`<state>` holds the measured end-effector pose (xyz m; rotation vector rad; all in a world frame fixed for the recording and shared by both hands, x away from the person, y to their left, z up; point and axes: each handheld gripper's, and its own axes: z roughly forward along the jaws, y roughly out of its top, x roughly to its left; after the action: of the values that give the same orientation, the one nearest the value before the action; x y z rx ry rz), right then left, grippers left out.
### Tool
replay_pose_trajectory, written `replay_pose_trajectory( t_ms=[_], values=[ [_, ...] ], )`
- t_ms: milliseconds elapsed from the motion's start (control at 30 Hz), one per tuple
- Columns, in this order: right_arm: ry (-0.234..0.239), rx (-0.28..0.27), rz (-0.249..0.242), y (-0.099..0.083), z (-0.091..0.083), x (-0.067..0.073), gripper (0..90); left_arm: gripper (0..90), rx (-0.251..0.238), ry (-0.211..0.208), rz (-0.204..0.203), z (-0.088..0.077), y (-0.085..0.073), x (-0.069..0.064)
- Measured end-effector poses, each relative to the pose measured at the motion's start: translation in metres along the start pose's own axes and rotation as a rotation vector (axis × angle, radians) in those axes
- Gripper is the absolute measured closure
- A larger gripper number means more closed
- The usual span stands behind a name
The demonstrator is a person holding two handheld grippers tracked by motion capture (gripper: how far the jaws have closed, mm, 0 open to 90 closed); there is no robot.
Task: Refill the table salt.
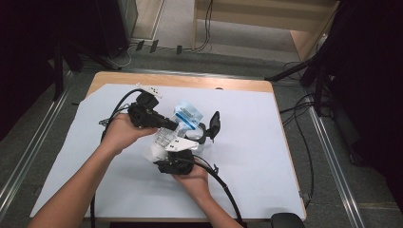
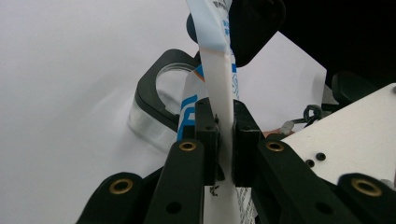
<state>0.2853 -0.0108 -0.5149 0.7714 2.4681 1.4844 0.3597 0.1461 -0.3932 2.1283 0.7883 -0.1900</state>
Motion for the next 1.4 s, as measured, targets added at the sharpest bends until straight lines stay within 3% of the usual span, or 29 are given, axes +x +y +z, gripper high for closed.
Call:
replay_pose_trajectory(
  t_ms=[167, 300, 467, 767, 1033, 1133, 1400],
  values=[
    [-0.02, -0.005, 0.032, -0.002, -0.002, -0.002, 49.9, 85.9, 0.007, -0.005, 0.009, 0.005, 0.004, -0.001],
    [-0.006, -0.009, 0.054, -0.002, -0.004, -0.003, 49.7, 85.6, 0.0, -0.022, 0.003, 0.008, 0.005, 0.002],
    [-0.014, -0.011, 0.059, -0.002, -0.002, -0.002, 47.8, 85.9, 0.0, -0.022, -0.001, 0.011, 0.007, 0.002],
    [0.008, -0.026, 0.14, -0.003, -0.002, -0.005, 53.9, 83.6, 0.025, 0.013, 0.026, 0.016, 0.011, -0.002],
    [0.014, -0.037, 0.171, -0.003, -0.003, -0.007, 55.2, 78.0, 0.036, 0.009, 0.034, 0.015, 0.008, -0.002],
    [0.019, -0.041, 0.179, -0.002, -0.005, -0.009, 55.3, 77.9, 0.03, 0.007, 0.023, 0.016, 0.005, -0.001],
    [0.019, -0.042, 0.125, 0.001, -0.005, -0.006, 50.6, 82.7, 0.021, 0.018, 0.016, 0.015, 0.007, -0.002]
  ],
)
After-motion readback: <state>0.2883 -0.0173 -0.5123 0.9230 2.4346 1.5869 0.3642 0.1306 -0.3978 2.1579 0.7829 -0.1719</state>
